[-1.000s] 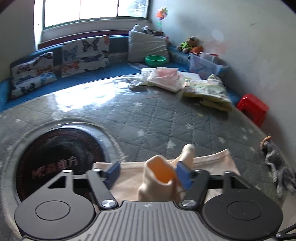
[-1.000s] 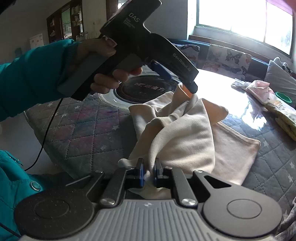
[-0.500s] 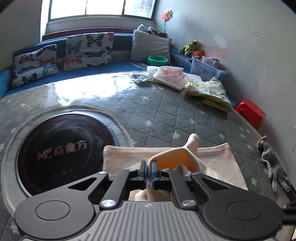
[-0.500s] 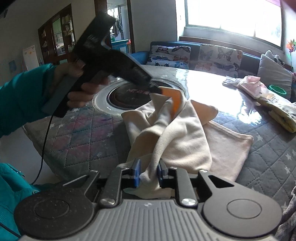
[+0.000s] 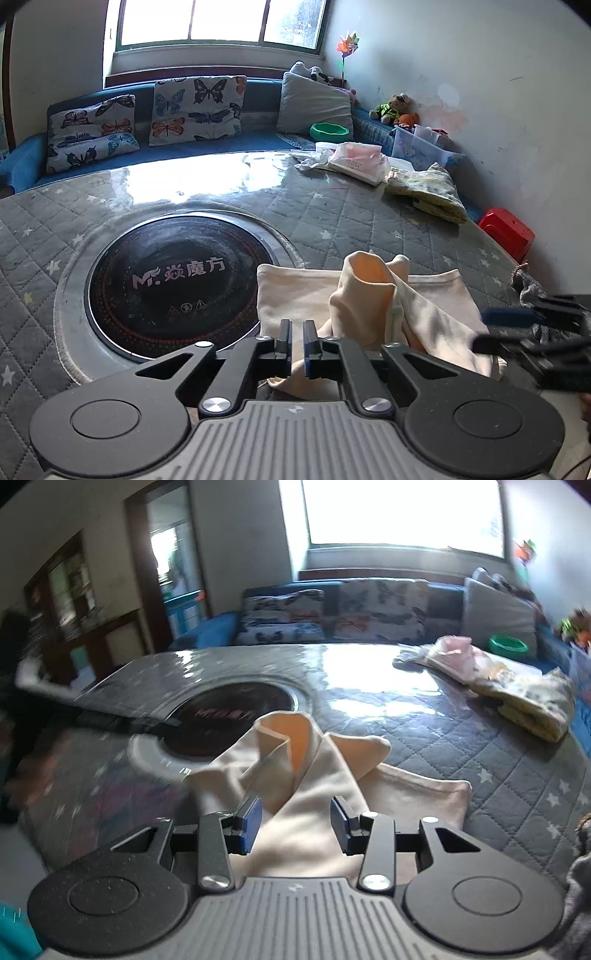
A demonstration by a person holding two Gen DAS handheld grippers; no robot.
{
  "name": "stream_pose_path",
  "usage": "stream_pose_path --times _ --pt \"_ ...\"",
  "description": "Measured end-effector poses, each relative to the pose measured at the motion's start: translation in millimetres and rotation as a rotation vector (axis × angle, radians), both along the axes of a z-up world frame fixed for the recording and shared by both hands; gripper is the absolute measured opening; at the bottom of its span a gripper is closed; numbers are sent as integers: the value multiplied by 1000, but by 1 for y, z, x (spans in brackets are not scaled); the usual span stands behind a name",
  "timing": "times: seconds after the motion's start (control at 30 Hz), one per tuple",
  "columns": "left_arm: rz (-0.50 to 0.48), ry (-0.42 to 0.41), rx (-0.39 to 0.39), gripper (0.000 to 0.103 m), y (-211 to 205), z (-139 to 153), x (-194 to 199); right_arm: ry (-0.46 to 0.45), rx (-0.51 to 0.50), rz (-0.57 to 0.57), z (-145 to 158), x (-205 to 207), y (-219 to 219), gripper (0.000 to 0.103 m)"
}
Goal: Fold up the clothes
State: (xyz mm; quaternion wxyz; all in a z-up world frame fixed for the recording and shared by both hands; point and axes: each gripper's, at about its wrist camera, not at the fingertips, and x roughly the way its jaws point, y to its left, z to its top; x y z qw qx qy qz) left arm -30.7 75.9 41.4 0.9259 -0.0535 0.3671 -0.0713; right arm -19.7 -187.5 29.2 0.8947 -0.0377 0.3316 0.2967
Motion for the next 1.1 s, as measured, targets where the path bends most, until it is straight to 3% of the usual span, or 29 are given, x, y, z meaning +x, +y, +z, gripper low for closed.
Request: stream_pose_path --times 0.13,0.23,0.3,0.43,0.57,0.67,0.73,0.8,0.9,1.1 --pt "-17 -15 30 28 -10 2 12 -10 -5 -54 -7 28 8 41" --pt "-19 -28 34 46 -17 6 30 44 40 -88 -14 49 3 39" --pt "-23 -31 31 53 -21 6 44 93 87 -106 -18 61 -1 39" --pt "-43 0 10 56 -32 -2 84 139 147 -137 -25 77 -5 39" --pt "-81 92 -72 57 -38 -23 114 181 180 -140 -33 89 -5 38" --pt "-123 134 -117 49 -39 -36 120 209 184 -133 -40 94 -4 32" --pt "-162 152 -126 17 -42 -42 119 233 192 -123 -44 96 -3 27" --pt "-181 150 -119 9 -43 -44 115 246 199 -120 -48 96 -3 16" --pt "-169 120 -102 5 -39 -39 100 242 216 -123 -48 92 -5 10" --pt "-129 77 -117 4 -17 -24 67 204 237 -100 -32 77 -8 10"
